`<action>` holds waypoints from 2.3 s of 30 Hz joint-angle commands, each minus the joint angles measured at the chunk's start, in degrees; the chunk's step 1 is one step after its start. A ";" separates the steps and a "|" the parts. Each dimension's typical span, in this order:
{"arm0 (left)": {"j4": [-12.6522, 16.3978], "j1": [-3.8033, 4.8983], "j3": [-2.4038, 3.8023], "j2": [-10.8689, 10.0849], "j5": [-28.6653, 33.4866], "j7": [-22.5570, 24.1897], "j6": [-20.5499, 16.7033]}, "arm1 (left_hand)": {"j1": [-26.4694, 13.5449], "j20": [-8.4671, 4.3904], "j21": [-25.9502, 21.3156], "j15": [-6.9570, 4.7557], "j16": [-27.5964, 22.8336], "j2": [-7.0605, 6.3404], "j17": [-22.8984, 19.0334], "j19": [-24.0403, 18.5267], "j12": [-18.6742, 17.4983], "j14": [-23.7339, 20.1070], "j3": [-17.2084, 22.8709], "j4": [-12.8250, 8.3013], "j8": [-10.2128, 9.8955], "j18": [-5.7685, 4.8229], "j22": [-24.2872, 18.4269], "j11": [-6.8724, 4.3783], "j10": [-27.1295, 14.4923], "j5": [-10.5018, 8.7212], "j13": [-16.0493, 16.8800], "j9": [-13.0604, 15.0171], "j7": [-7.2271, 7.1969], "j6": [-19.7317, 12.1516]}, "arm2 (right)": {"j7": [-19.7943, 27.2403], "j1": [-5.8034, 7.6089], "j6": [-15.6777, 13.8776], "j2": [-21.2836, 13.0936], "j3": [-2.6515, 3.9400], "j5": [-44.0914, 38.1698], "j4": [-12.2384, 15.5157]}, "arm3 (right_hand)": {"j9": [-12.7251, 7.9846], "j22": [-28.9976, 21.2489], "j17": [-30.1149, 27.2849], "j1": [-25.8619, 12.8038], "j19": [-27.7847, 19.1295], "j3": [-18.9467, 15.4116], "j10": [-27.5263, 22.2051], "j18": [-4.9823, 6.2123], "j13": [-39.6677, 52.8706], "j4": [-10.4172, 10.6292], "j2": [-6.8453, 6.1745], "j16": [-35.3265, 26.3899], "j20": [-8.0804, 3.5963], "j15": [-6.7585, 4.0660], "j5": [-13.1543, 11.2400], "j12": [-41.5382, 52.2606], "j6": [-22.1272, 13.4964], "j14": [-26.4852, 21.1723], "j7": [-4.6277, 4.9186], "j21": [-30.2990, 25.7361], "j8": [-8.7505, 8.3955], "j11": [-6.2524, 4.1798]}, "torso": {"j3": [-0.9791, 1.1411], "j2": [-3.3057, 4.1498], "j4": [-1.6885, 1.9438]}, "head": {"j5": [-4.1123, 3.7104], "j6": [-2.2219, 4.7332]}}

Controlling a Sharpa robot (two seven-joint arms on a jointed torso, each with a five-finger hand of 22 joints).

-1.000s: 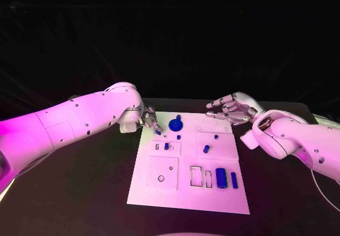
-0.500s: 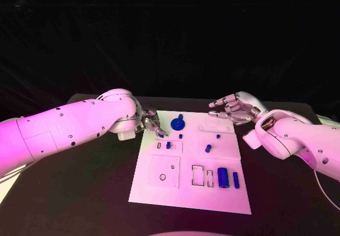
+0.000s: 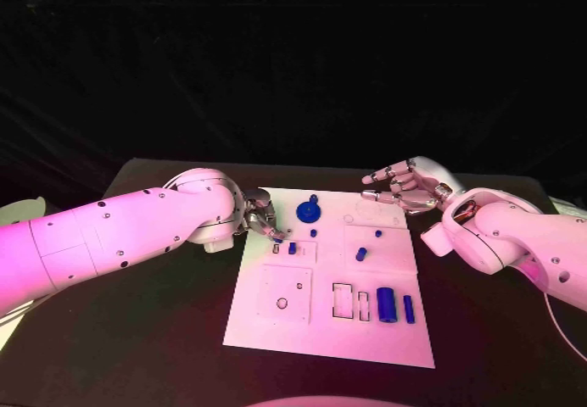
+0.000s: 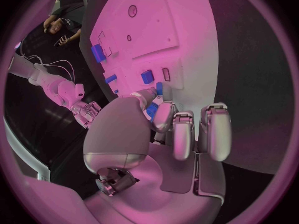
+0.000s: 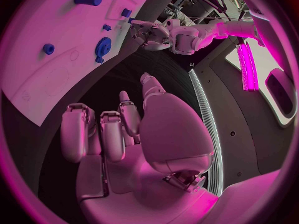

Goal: Assemble the parts on the task board

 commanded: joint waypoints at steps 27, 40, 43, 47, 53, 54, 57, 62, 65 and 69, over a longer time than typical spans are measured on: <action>0.07 -0.55 -0.06 -0.27 -1.57 -2.43 6.85 | -0.04 0.02 -0.01 0.07 0.18 -0.80 15.10 3.94 -0.68 6.12 7.03 -6.66 0.10 0.02 10.24 -0.09 -0.02 -0.11 -0.90 -0.05 -0.74 0.77 | 0.72 -0.28 0.86 0.15 0.00 -0.38 -0.25 | 0.07 -0.06 8.96 -0.54 -0.28 -0.49 0.07 0.58 0.16 0.52 0.68 -0.16 -0.27 -0.18 0.03 -0.23 0.36 4.59 -0.06 -0.36 -0.01 -0.17 | 0.11 0.02 -0.05 | 0.15 -0.50; 0.52 -0.65 -0.08 -0.24 -1.69 -4.51 4.93 | -0.01 0.03 -0.01 0.08 0.18 -0.84 15.10 3.94 -0.56 6.12 7.08 -6.71 0.10 0.01 10.24 -0.11 0.05 -0.11 -0.77 -0.06 -0.76 0.85 | 0.84 -0.31 0.96 0.16 0.00 -0.55 -0.18 | 0.07 -0.06 8.96 -0.54 -0.28 -0.49 0.07 0.58 0.16 0.52 0.68 -0.16 -0.27 -0.18 0.03 -0.23 0.36 4.59 -0.06 -0.36 -0.01 -0.17 | 0.10 0.05 -0.10 | 0.29 -0.57; 0.55 -0.73 -0.12 -0.05 -1.69 -4.63 5.12 | 0.00 0.03 -0.05 0.07 0.18 -0.84 15.10 3.92 -0.58 6.12 7.14 -6.74 0.11 0.03 10.19 -0.12 0.06 -0.10 -0.79 -0.08 -0.77 0.91 | 0.85 -0.31 0.98 0.16 0.00 -0.57 -0.15 | 0.07 -0.06 8.96 -0.54 -0.28 -0.49 0.07 0.58 0.16 0.52 0.68 -0.16 -0.27 -0.18 0.03 -0.23 0.36 4.59 -0.06 -0.36 -0.01 -0.17 | 0.10 0.03 -0.06 | 0.30 -0.62; 0.35 -0.84 -0.26 0.29 -1.33 -4.92 5.83 | 0.02 0.03 -0.02 0.07 0.18 -0.86 15.10 3.93 -0.56 6.12 7.20 -6.78 0.11 0.02 10.23 -0.13 0.08 -0.09 -0.78 -0.09 -0.78 0.98 | 0.86 -0.31 0.99 0.15 0.00 -0.60 -0.10 | 0.07 -0.04 8.96 -0.57 -0.27 -0.51 0.08 0.57 0.17 0.53 0.68 -0.16 -0.27 -0.18 0.03 -0.21 0.36 4.59 -0.06 -0.35 -0.01 -0.17 | 0.08 0.03 -0.11 | 0.32 -0.71; -0.59 -0.92 -0.81 1.06 0.52 -6.02 6.13 | -2.14 0.03 -0.01 -0.14 0.18 -1.71 15.10 3.93 -0.01 6.12 6.37 -5.80 0.00 0.01 10.30 -0.47 0.66 -0.27 -0.22 -0.52 -1.39 2.44 | 0.80 -0.31 0.97 0.03 0.00 -0.66 -0.01 | 0.07 -0.01 8.96 -0.59 -0.25 -0.54 0.08 0.57 0.18 0.54 0.68 -0.16 -0.27 -0.18 0.02 -0.19 0.36 4.60 -0.06 -0.34 -0.01 -0.18 | 0.18 0.00 -0.10 | 0.32 -0.78; -0.66 -0.92 -0.88 1.16 0.64 -6.17 6.22 | -2.53 -0.01 0.01 -0.21 0.18 -1.80 15.10 3.94 0.02 6.12 6.08 -5.57 -0.04 0.00 10.34 -0.55 0.71 -0.29 -0.18 -0.61 -1.49 2.66 | 0.79 -0.31 0.97 0.02 0.00 -0.67 0.00 | 0.07 -0.01 8.96 -0.59 -0.25 -0.54 0.08 0.57 0.18 0.54 0.68 -0.16 -0.27 -0.18 0.02 -0.19 0.36 4.60 -0.06 -0.34 -0.01 -0.18 | 0.14 0.03 -0.14 | 0.33 -0.79; -0.83 -0.93 -1.03 1.44 0.91 -6.64 6.52 | -3.52 -0.11 0.17 -0.34 0.18 -1.82 15.10 4.03 0.22 6.12 5.29 -4.90 -0.12 -0.05 10.55 -0.71 0.90 -0.34 0.04 -0.80 -1.68 3.23 | 0.76 -0.31 0.96 -0.03 0.00 -0.69 0.02 | 0.07 -0.01 8.96 -0.59 -0.25 -0.54 0.08 0.57 0.18 0.54 0.68 -0.16 -0.27 -0.18 0.02 -0.19 0.36 4.60 -0.06 -0.34 -0.01 -0.18 | 0.11 0.05 -0.16 | 0.30 -0.81; -0.98 -0.93 -1.14 1.76 1.09 -7.28 6.86 | -4.57 -0.28 0.09 -0.54 0.18 -1.56 15.10 4.00 0.65 6.12 4.29 -4.20 -0.23 -0.02 10.48 -0.90 1.22 -0.33 0.51 -1.02 -1.88 3.89 | 0.68 -0.31 0.90 -0.11 0.00 -0.70 0.09 | 0.07 -0.02 8.95 -0.60 -0.25 -0.55 0.11 0.57 0.22 0.55 0.68 -0.16 -0.27 -0.18 0.03 -0.13 0.36 4.59 -0.07 -0.34 0.00 -0.18 | 0.16 0.02 -0.14 | 0.18 -0.83; -0.93 -0.93 -1.16 1.92 1.11 -7.29 5.95 | -5.02 -0.46 1.06 -0.72 0.18 -1.33 15.10 4.54 1.43 6.12 3.71 -3.93 -0.25 -0.34 11.65 -1.10 1.72 0.32 1.34 -1.12 -2.07 4.39 | 0.67 -0.31 0.88 -0.15 0.00 -0.70 0.13 | 0.07 -0.02 8.95 -0.60 -0.25 -0.55 0.11 0.57 0.22 0.55 0.68 -0.16 -0.27 -0.18 0.03 -0.13 0.36 4.59 -0.07 -0.34 0.00 -0.18 | 0.13 0.04 -0.10 | 0.11 -0.88; -0.89 -0.94 -1.17 2.12 0.91 -7.25 4.97 | -5.55 -0.69 2.22 -0.98 0.18 -1.31 15.10 5.17 2.81 6.12 2.86 -3.78 -0.13 -0.72 13.04 -1.39 2.64 1.33 2.82 -1.19 -2.39 5.29 | 0.63 -0.31 0.80 -0.18 0.00 -0.70 0.16 | 0.07 -0.01 8.98 -0.64 -0.25 -0.57 0.12 0.57 0.22 0.59 0.73 -0.15 -0.27 -0.18 0.07 -0.11 0.36 4.60 -0.07 -0.34 0.00 -0.18 | 0.11 0.03 -0.09 | -0.04 -0.62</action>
